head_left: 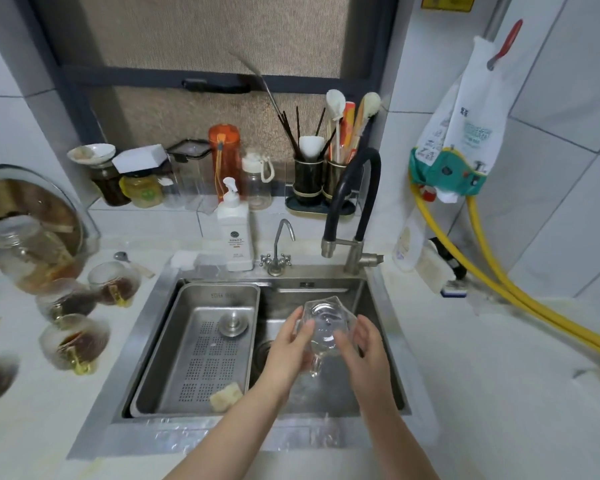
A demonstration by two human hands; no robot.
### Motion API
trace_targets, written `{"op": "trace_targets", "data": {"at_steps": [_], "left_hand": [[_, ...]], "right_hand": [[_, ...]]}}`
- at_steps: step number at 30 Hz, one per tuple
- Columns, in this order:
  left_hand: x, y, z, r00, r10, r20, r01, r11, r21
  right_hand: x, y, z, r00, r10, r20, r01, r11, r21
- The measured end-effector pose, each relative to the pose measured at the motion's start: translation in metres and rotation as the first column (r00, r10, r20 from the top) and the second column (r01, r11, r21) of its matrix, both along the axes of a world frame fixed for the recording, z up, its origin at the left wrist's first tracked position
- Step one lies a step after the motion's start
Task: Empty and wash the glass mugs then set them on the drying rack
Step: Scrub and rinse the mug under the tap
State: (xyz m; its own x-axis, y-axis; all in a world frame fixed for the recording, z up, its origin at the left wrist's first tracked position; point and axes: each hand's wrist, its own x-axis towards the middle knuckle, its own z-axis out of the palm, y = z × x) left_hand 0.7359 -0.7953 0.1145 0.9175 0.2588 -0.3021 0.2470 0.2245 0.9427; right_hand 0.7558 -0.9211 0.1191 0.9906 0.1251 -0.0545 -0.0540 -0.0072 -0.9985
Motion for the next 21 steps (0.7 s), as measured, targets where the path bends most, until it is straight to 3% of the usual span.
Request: {"op": "trace_targets", "data": {"at_steps": [9,21], "left_hand": [[-0.005,0.003,0.008,0.999,-0.038,0.014,0.038,0.999,-0.027],[-0.035,0.044,0.015,0.987,0.155,0.045,-0.15,0.983,-0.106]], "right_hand": [[-0.001,0.002,-0.002,0.998,-0.052,-0.028,0.051,0.998,-0.037],[-0.014,0.039,0.0,0.994,0.107,0.003,-0.107,0.993,0.041]]}}
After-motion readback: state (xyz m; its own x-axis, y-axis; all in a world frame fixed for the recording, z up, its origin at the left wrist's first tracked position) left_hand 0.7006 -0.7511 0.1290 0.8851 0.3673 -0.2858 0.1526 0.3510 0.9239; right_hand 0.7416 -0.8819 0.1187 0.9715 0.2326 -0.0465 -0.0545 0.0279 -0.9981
